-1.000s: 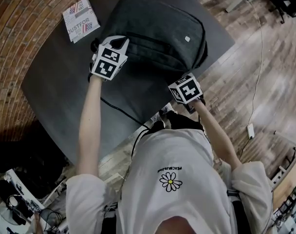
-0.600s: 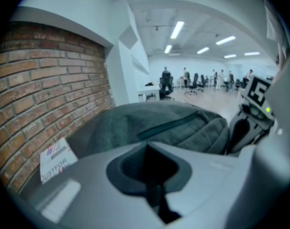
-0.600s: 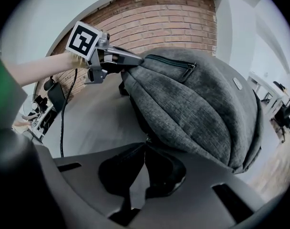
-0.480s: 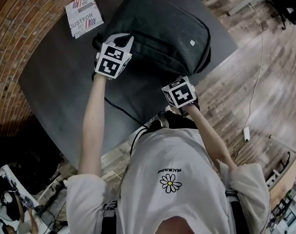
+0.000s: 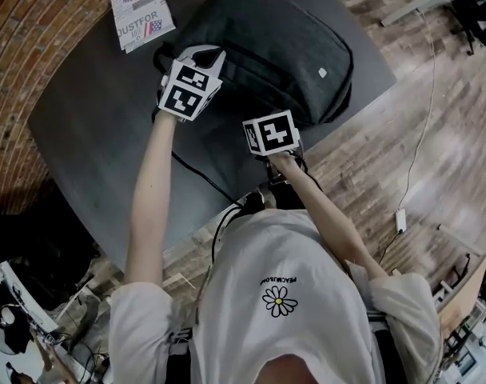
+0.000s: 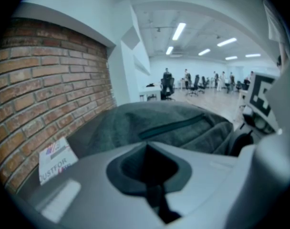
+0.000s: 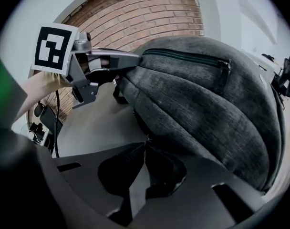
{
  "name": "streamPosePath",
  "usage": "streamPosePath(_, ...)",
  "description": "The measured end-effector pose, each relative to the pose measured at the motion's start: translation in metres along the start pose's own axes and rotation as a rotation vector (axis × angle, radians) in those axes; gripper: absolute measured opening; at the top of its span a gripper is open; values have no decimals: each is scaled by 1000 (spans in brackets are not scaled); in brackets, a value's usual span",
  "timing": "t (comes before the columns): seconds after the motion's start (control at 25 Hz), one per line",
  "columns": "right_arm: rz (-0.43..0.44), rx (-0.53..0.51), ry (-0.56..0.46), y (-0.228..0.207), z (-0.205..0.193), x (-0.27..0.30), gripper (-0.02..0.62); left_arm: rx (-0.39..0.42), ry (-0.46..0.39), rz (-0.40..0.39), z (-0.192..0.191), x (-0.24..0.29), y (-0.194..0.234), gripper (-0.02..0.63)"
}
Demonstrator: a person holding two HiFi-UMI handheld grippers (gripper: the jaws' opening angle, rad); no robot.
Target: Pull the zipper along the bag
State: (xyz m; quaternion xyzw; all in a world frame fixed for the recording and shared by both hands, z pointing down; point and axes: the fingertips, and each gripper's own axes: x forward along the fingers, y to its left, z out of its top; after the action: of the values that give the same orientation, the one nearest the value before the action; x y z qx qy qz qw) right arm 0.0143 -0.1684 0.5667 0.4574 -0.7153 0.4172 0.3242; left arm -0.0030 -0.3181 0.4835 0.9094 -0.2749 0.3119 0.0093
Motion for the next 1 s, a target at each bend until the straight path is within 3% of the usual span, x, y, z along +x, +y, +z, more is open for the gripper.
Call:
streamPosePath(0.2, 4, -77, -19, 13, 19, 13, 12, -9, -12, 5, 1, 1, -1, -2)
streamPosePath(0.56, -5, -95, -41, 30, 39, 30, 25, -29, -28, 35, 2, 4, 8, -2)
streamPosePath(0.8, 70, -17, -77, 35, 48, 40, 18, -54, -45, 54, 2, 6, 12, -2)
streamPosePath(0.92, 166, -214, -146, 64, 59, 40, 0, -60, -42, 51, 2, 7, 14, -2)
streamPosePath(1.0, 107, -327, -181, 71, 71, 38, 0, -63, -47, 52, 3, 7, 14, -2)
